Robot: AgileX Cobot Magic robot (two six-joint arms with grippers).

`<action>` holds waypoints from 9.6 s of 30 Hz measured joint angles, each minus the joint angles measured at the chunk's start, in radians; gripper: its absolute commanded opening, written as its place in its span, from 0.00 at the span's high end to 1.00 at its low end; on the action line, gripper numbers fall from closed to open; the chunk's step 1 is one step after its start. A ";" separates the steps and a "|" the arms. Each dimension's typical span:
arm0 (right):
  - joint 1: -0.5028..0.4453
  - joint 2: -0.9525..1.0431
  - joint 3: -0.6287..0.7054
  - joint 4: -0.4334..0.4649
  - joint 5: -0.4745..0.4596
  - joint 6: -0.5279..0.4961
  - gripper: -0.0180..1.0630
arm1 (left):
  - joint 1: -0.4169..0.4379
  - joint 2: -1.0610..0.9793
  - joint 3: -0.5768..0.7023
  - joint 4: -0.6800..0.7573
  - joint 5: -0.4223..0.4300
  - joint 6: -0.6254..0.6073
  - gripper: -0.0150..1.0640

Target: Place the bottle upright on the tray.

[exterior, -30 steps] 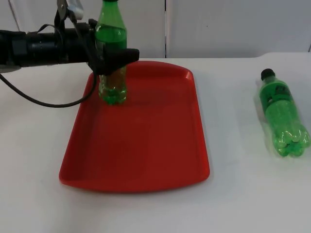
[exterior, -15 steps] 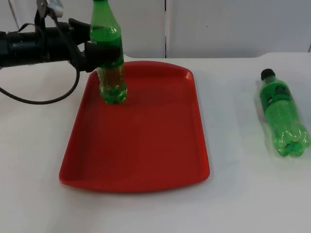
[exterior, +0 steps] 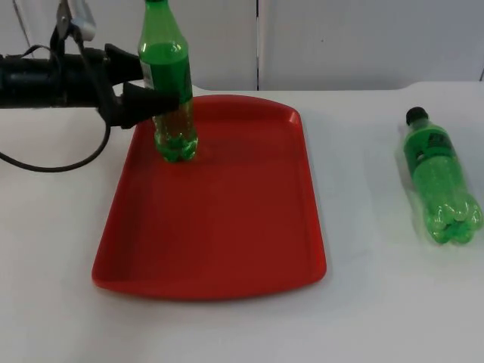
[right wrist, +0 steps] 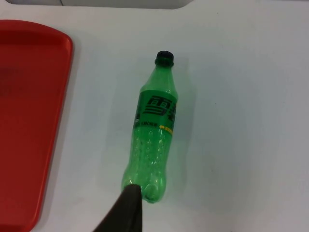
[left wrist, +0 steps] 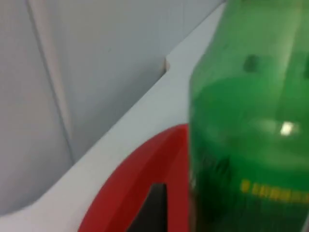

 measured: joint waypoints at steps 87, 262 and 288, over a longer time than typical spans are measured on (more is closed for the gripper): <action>0.000 0.000 0.000 0.000 0.017 0.000 0.02 | -0.034 -0.866 0.722 0.552 -0.732 -1.340 0.20; 0.121 1.347 -0.828 -0.049 0.055 0.310 0.86 | -0.034 -2.324 0.906 1.667 -0.014 -2.320 0.20; 0.127 1.009 -0.828 -0.051 -0.005 0.130 0.98 | -0.034 -2.324 0.906 1.665 -0.014 -2.320 0.20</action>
